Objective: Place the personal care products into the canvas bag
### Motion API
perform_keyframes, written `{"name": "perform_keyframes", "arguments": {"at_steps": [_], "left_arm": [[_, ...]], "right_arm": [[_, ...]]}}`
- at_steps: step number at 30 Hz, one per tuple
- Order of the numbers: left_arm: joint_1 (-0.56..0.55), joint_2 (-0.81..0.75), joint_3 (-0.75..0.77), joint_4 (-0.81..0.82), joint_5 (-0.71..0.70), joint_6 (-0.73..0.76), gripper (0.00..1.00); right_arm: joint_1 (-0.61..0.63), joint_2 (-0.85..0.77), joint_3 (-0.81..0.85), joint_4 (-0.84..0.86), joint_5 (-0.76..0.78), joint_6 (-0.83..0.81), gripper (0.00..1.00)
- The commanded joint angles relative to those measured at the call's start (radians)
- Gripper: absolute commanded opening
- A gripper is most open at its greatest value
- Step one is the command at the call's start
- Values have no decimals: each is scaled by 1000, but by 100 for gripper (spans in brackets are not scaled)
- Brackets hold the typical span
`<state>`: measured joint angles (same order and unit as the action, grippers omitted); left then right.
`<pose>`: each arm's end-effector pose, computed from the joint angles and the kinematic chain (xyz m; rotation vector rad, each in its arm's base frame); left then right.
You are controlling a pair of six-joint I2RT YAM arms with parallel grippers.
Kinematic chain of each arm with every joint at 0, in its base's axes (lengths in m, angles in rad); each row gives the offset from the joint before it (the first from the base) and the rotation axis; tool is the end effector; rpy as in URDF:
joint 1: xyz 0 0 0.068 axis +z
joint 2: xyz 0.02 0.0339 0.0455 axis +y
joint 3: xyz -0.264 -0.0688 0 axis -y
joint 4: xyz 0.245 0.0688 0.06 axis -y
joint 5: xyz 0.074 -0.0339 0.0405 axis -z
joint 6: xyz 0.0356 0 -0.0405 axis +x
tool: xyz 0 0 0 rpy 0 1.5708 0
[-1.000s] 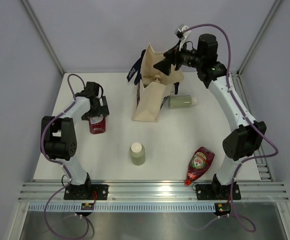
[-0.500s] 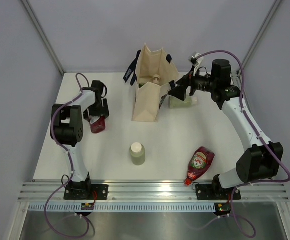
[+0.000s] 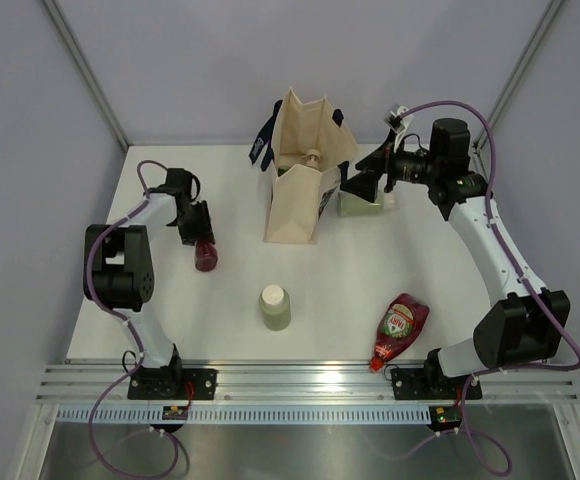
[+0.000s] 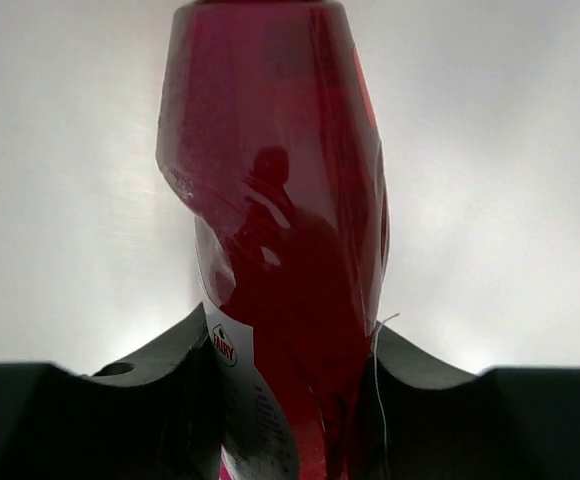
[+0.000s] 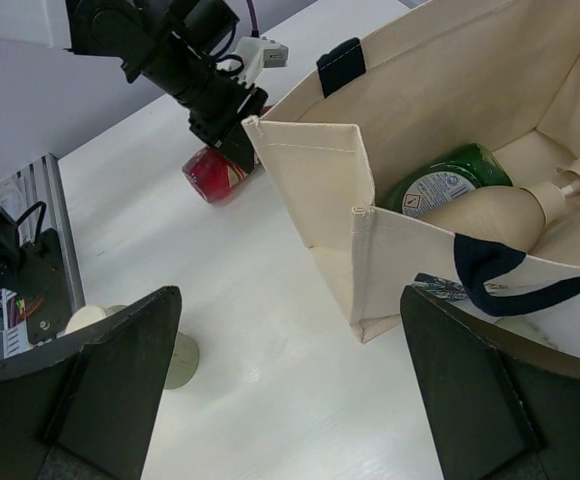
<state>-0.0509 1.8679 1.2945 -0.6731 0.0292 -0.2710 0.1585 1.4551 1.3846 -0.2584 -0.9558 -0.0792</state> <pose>0.3700 -0.0199 0.1796 -0.3034 2.8076 -0.1147 0.3189 0.0804 0.3878 -0.8491 1.6565 0.9529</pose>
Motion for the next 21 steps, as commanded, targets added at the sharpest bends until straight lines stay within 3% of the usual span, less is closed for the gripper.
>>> {"name": "perform_keyframes", "arguments": {"at_steps": [1, 7, 17, 21], "left_arm": [[14, -125, -93, 200, 432, -91, 0], [10, -283, -173, 498, 711, -342, 0], [-177, -443, 8, 667, 652, -504, 0], [-219, -374, 220, 757, 638, -592, 0]], "right_arm": [[-13, -52, -6, -4, -46, 1, 100], [-59, -82, -42, -22, -51, 21, 100], [-151, -131, -85, -139, -58, -65, 100], [-186, -133, -87, -150, -52, -77, 99]]}}
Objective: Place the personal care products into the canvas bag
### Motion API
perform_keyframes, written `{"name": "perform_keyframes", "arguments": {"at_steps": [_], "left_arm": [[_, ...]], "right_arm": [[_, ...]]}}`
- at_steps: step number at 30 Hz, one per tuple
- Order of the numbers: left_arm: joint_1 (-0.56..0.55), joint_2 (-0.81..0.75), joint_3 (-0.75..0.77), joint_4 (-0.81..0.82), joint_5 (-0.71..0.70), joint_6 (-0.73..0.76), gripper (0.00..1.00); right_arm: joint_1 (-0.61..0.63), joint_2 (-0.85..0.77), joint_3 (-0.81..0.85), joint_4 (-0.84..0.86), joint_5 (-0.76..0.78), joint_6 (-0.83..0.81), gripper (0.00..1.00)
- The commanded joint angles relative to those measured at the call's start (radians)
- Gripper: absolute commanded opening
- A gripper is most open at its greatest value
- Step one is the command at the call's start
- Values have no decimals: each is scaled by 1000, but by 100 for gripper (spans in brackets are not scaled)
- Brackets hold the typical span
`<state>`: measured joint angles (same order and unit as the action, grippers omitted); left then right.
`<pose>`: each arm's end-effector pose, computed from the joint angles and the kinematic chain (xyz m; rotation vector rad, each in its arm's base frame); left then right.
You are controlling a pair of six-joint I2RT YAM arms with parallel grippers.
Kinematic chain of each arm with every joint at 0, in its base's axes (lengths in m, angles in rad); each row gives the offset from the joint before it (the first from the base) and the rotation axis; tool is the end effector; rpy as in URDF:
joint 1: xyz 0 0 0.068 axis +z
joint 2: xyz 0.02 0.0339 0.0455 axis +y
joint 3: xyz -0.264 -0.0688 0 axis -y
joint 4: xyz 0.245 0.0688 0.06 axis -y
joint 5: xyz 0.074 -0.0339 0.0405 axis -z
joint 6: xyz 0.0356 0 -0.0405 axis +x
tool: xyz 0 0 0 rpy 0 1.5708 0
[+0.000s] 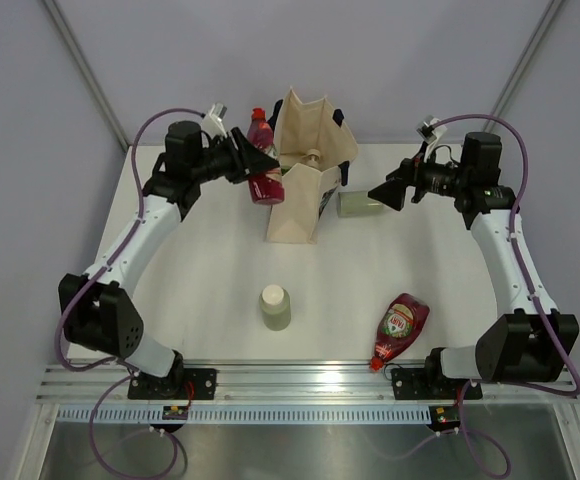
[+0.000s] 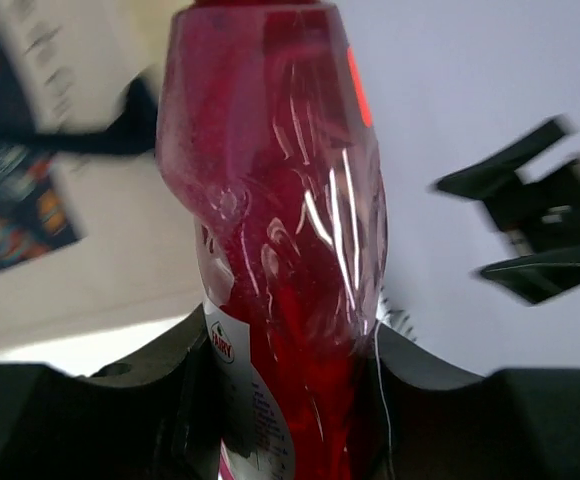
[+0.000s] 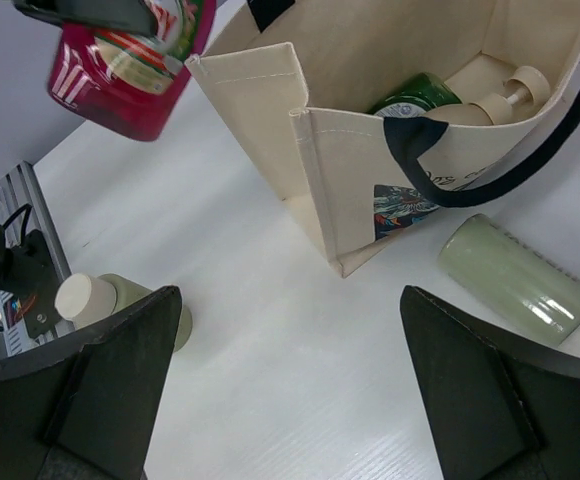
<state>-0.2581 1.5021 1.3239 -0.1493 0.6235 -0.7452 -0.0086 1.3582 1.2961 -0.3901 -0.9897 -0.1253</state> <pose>0.3341 -0.1097 0.3594 -0.0340 2.0408 -1.2471 0.2969 0.0272 0.3754 -0.7158 1.7709 0.8986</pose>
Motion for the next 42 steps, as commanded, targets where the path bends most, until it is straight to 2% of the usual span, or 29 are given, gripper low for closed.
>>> {"name": "perform_keyframes", "arguments": {"at_steps": [1, 3, 4, 6, 7, 10, 19, 23, 28, 32, 33, 35, 36, 39, 40, 42], "left_arm": [[-18, 22, 251, 237, 39, -126, 0], [-38, 139, 392, 206, 25, -128, 0], [-44, 185, 548, 177, 13, -115, 0], [-62, 321, 706, 97, -25, -99, 0], [-67, 364, 839, 74, -48, -82, 0], [-79, 496, 957, 124, -154, -91, 0], [-124, 624, 953, 106, -281, 59, 0], [-158, 655, 994, -49, -340, 203, 3], [-187, 601, 867, -131, -383, 329, 7], [-208, 549, 759, -128, -421, 382, 22], [-210, 535, 744, -128, -421, 389, 33], [-210, 521, 696, -116, -419, 395, 48], [-210, 511, 684, -111, -420, 402, 62], [-210, 504, 679, -111, -409, 418, 83], [-210, 506, 689, -119, -398, 420, 95], [-210, 509, 727, -130, -381, 434, 99]], "right_arm": [[-25, -36, 0, -19, -17, -27, 99], [-28, -30, -3, -18, -18, -17, 99], [-31, -31, -4, -16, -20, -16, 99], [-36, -39, -9, -15, -21, -20, 99], [-37, -44, -12, -16, -20, -25, 100], [-63, -60, -24, -13, -23, -31, 99], [-120, -87, -70, -1, -29, -39, 99], [-128, -67, -70, -23, -24, -69, 100], [-134, -38, -70, -35, -6, -108, 99], [-134, 7, -63, -62, 0, -148, 100], [-134, 18, -57, -78, 2, -186, 99], [-131, 65, -23, -152, 5, -271, 99], [-133, 90, -2, -197, -1, -311, 99], [-131, 188, 98, -355, 26, -425, 100], [-133, 206, 117, -381, 31, -463, 100], [-131, 242, 140, -404, 46, -579, 99]]}}
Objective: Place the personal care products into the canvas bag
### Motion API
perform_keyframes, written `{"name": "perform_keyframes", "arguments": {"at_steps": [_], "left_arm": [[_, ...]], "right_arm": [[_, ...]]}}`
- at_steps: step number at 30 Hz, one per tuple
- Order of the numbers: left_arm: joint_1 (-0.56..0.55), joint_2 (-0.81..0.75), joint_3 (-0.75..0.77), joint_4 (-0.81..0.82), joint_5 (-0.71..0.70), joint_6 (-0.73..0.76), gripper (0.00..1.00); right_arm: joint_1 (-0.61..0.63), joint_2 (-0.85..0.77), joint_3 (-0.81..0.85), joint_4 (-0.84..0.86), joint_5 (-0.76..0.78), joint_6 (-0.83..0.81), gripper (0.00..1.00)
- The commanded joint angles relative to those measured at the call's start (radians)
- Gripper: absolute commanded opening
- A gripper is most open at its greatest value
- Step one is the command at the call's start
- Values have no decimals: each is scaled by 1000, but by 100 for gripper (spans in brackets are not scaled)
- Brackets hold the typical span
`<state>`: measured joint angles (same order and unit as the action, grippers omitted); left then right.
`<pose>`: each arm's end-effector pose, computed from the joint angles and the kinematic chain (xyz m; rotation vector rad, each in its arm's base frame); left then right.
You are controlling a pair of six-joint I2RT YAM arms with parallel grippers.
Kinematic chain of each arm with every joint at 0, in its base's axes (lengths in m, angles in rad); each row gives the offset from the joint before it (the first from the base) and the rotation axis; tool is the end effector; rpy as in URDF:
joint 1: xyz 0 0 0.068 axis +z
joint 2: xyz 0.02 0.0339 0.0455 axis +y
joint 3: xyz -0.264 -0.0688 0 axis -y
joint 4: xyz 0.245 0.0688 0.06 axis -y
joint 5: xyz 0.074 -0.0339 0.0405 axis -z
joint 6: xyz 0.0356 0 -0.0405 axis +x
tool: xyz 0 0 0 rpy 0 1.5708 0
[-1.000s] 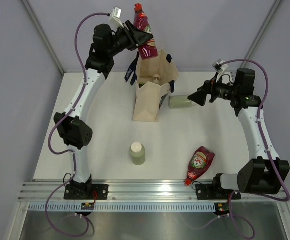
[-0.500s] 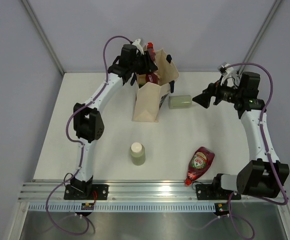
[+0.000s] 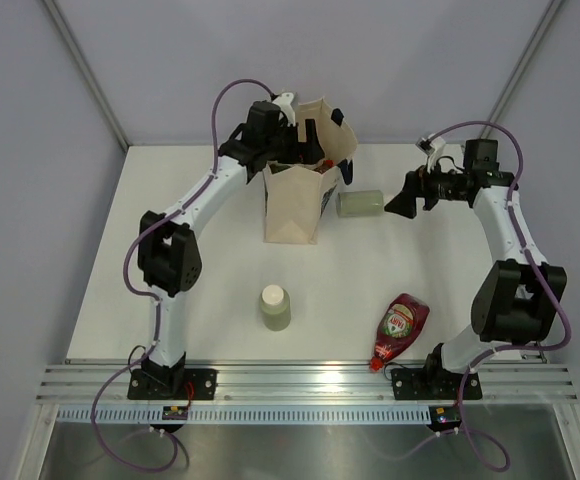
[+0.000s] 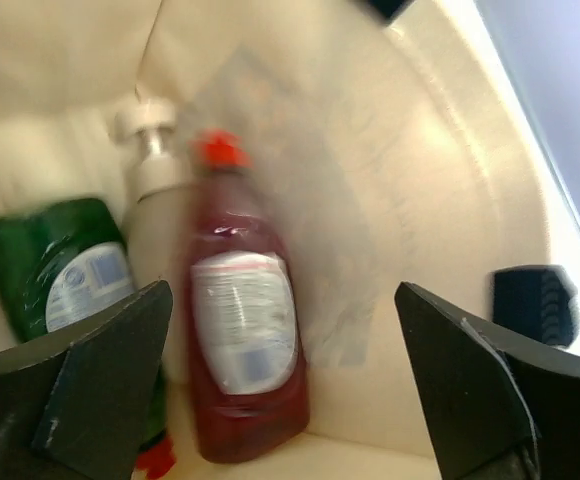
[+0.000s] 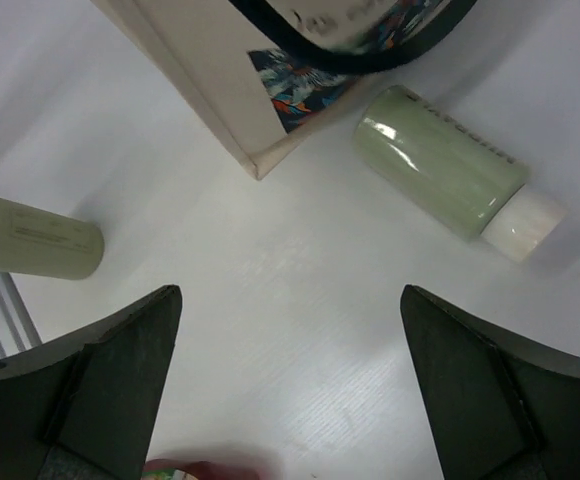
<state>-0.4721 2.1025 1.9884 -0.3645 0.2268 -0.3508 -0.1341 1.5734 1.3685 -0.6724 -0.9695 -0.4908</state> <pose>0.4422 -0.2348 0.3227 0.2742 2.1016 -0.7346 0.3339 -0.0154 0.3140 -0.7604 1.9815 0.8133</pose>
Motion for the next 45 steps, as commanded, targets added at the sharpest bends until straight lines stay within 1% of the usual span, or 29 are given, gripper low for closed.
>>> {"name": "perform_keyframes", "arguments": {"at_steps": [1, 2, 4, 5, 7, 8, 11, 12, 13, 14, 15, 16, 19, 20, 21, 22, 23, 25, 27, 31, 34, 36, 37, 38, 41, 42, 43, 44, 45], "left_arm": [[6, -91, 73, 82, 29, 39, 99], [6, -93, 85, 82, 35, 39, 99], [7, -114, 90, 87, 46, 42, 99], [6, -124, 93, 85, 49, 45, 99], [9, -150, 99, 82, 54, 55, 99], [9, -179, 102, 78, 54, 64, 99], [18, -269, 89, 41, 48, 91, 99], [21, -301, 73, 33, 42, 98, 99], [27, -337, 19, 23, 26, 108, 99], [30, -376, -23, 18, 17, 122, 99], [33, -462, -69, 19, 5, 125, 99], [41, -510, -171, 18, -19, 128, 99], [50, -691, -331, 7, -50, 124, 99], [52, -737, -452, 10, -56, 118, 99], [52, -786, -515, 18, -63, 112, 99], [53, -879, -577, 36, -78, 102, 99], [53, -922, -696, 47, -87, 79, 99], [56, -1045, -801, 81, -107, 55, 99], [56, -1111, -922, 98, -119, 16, 99], [59, -1225, -1043, 116, -156, -45, 99], [59, -1273, -1088, 108, -162, -53, 99], [59, -1286, -1097, 93, -173, -53, 99], [59, -1289, -1102, 90, -175, -53, 99], [59, -1291, -1105, 88, -175, -56, 99], [59, -1293, -1117, 101, -169, -62, 99], [59, -1290, -1120, 108, -161, -63, 99], [59, -1286, -1120, 111, -156, -63, 99], [58, -1282, -1117, 113, -152, -60, 99], [59, -1279, -1114, 111, -149, -59, 99]], "right_arm": [[-2, 36, 87, -153, 31, -285, 99], [1, 62, 101, -171, 40, -448, 99], [22, 92, 150, -226, 93, -617, 100], [31, 129, 171, -248, 118, -776, 99], [62, 169, 222, -283, 175, -917, 99], [74, 209, 237, -291, 193, -1033, 100], [129, 302, 314, -257, 274, -1100, 100], [161, 332, 343, -257, 291, -1095, 100], [175, 364, 421, -271, 299, -1088, 99], [197, 431, 466, -286, 305, -1066, 99], [205, 465, 503, -295, 320, -1051, 100], [214, 493, 565, -311, 331, -1042, 100], [232, 566, 624, -316, 362, -1031, 99], [238, 594, 633, -320, 371, -1039, 100], [244, 608, 641, -329, 389, -1049, 100], [251, 622, 655, -355, 399, -1060, 100], [255, 645, 658, -365, 408, -1077, 100], [264, 662, 649, -353, 442, -1085, 100], [272, 689, 643, -325, 478, -1059, 99], [280, 732, 664, -329, 486, -1042, 100], [277, 700, 637, -320, 384, -1011, 100], [252, 663, 653, -325, 200, -893, 99], [237, 659, 709, -363, 125, -843, 99], [200, 657, 734, -381, -40, -754, 100], [157, 630, 730, -333, -229, -565, 99], [156, 611, 703, -291, -238, -511, 99], [154, 572, 620, -165, -235, -446, 99], [154, 554, 574, -98, -206, -346, 99], [156, 539, 537, -48, -166, -313, 100]]}}
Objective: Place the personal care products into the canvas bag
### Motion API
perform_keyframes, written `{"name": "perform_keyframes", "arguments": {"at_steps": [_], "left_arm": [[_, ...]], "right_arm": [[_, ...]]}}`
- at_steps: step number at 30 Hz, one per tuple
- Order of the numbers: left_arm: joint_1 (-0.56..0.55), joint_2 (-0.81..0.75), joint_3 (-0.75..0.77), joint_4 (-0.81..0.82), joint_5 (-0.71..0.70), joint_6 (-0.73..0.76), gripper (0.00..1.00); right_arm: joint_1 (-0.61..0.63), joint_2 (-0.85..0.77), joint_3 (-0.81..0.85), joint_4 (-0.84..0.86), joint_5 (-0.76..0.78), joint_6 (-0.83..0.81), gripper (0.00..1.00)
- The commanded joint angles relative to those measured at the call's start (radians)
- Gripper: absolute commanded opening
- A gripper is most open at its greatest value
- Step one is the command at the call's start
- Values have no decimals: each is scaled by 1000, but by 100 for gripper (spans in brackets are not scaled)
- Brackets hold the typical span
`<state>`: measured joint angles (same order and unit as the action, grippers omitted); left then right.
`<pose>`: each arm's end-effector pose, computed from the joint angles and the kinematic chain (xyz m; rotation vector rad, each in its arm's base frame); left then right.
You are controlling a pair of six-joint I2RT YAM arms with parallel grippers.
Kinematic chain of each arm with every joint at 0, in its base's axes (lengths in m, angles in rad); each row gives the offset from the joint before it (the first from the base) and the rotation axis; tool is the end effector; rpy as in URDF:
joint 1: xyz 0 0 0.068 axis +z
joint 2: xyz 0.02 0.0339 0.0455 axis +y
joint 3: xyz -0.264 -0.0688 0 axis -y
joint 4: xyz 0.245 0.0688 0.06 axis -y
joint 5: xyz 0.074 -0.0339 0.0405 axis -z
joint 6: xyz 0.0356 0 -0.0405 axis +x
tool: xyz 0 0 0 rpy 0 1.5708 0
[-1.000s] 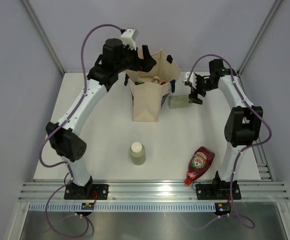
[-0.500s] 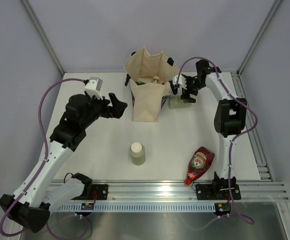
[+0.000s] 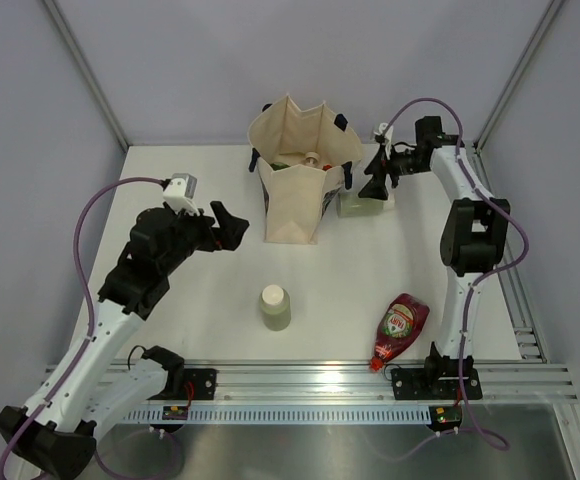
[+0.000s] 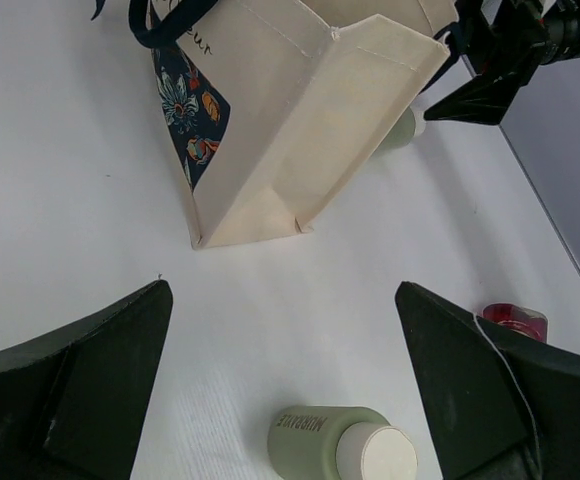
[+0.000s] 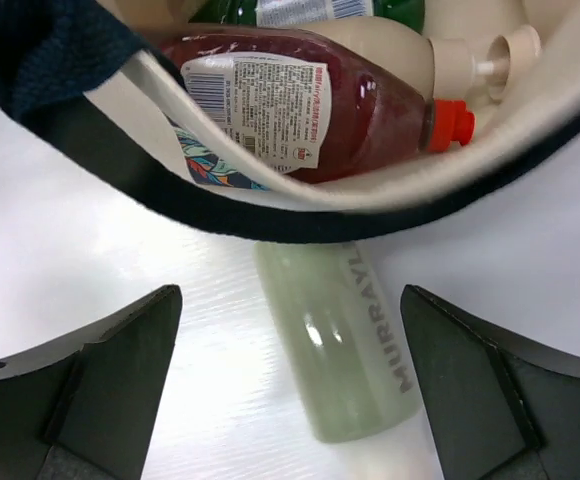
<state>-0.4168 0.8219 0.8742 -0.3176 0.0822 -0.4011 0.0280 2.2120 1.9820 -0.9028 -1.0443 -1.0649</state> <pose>0.1702 -0.0786 0.3509 0.0740 1.8832 -0.6438 0.4681 0.0439 0.2444 -1.3434 1.6824 0.8318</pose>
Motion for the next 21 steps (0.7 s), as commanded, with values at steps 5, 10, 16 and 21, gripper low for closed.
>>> {"name": "perform_keyframes", "arguments": {"at_steps": [5, 10, 16, 21], "left_arm": [[4, 16, 14, 52, 11, 2, 99], [4, 10, 3, 49, 14, -8, 99], [4, -6, -11, 42, 13, -24, 99], [6, -15, -14, 25, 10, -22, 99]], "right_arm": [[-5, -31, -25, 93, 189, 151, 99], [-2, 90, 147, -53, 374, 51, 99], [6, 244, 354, -241, 458, -36, 99], [41, 207, 295, -326, 431, -164, 99]]}}
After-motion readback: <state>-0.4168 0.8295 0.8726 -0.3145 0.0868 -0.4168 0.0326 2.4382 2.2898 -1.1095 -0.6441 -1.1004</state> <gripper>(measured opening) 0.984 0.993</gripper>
